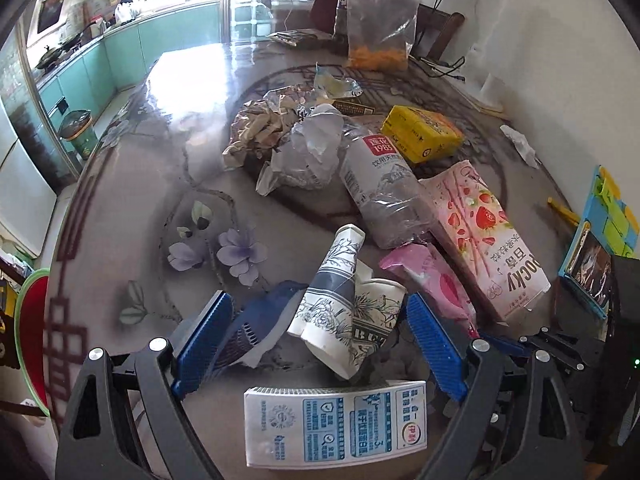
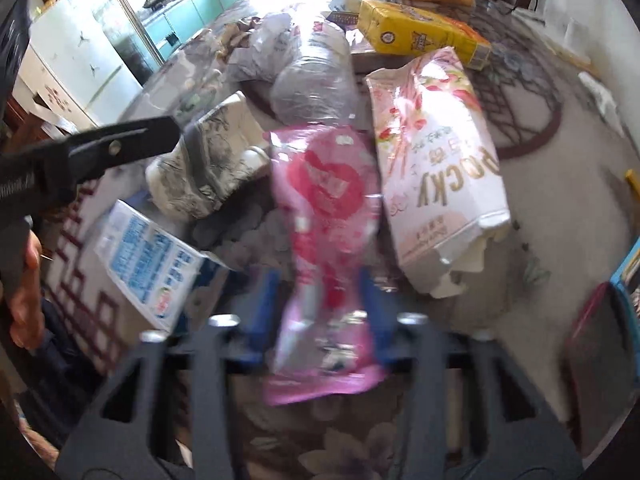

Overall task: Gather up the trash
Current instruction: 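Grasp the paper cups with the left tool while the right tool grasps the pink Pocky bag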

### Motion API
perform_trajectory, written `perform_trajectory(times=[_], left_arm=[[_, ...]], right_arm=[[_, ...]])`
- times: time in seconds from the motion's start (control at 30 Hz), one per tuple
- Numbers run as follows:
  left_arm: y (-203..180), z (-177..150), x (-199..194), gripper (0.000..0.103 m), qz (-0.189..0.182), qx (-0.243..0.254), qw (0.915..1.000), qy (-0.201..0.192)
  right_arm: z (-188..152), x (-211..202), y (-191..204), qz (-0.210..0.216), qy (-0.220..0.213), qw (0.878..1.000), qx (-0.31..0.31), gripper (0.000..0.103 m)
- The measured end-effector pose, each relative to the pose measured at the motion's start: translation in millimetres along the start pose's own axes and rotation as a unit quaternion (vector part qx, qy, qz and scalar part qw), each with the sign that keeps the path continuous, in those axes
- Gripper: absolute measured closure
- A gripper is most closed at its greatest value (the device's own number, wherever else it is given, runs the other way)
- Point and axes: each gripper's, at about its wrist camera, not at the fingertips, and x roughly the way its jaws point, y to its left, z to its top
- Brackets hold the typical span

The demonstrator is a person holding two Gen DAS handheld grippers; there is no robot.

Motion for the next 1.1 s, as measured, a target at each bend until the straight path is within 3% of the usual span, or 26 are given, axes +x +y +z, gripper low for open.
perform_trajectory(times=[0.07, 0.13, 0.27, 0.37, 0.63, 0.73, 0.77, 0.8, 0.97, 1.03, 1.1], left_arm=[[-6, 1, 4, 0.018, 0.007, 0.011, 0.9999, 0.004], [-8, 1, 8, 0.018, 0.013, 0.015, 0.9998, 0.01], [-5, 1, 17, 0.018, 0.021, 0.011, 0.9995, 0.023], [-2, 2, 27, 0.018, 0.035, 0.01, 0.9986, 0.038], [8, 1, 47, 0.019, 0.018, -0.013, 0.9972, 0.071], [11, 1, 45, 0.041, -0.008, -0.03, 0.9973, 0.067], [10, 2, 44, 0.059, -0.008, -0.03, 0.9974, 0.065], [9, 2, 43, 0.064, -0.006, -0.024, 0.9977, 0.063], [7, 1, 40, 0.065, -0.01, -0.014, 0.9982, 0.058], [12, -1, 31, 0.073, -0.017, -0.024, 0.9986, 0.045], [19, -4, 19, 0.073, -0.017, -0.03, 0.9989, 0.031]], right_arm=[[-2, -4, -8, 0.024, -0.013, 0.999, 0.02, 0.092], [-4, -14, -18, 0.052, -0.043, 0.997, 0.049, 0.093], [-4, -29, -26, 0.065, -0.087, 0.992, 0.071, 0.094], [-6, -31, -27, 0.082, -0.097, 0.989, 0.074, 0.094], [0, -30, -21, 0.092, -0.101, 0.988, 0.075, 0.094], [2, -29, -20, 0.1, -0.103, 0.987, 0.071, 0.094], [2, -29, -19, 0.101, -0.104, 0.987, 0.068, 0.094], [1, -29, -17, 0.101, -0.106, 0.987, 0.064, 0.094], [1, -32, -10, 0.1, -0.116, 0.987, 0.044, 0.094], [1, -33, -8, 0.098, -0.121, 0.987, 0.038, 0.094], [2, -35, -5, 0.093, -0.126, 0.987, 0.031, 0.094]])
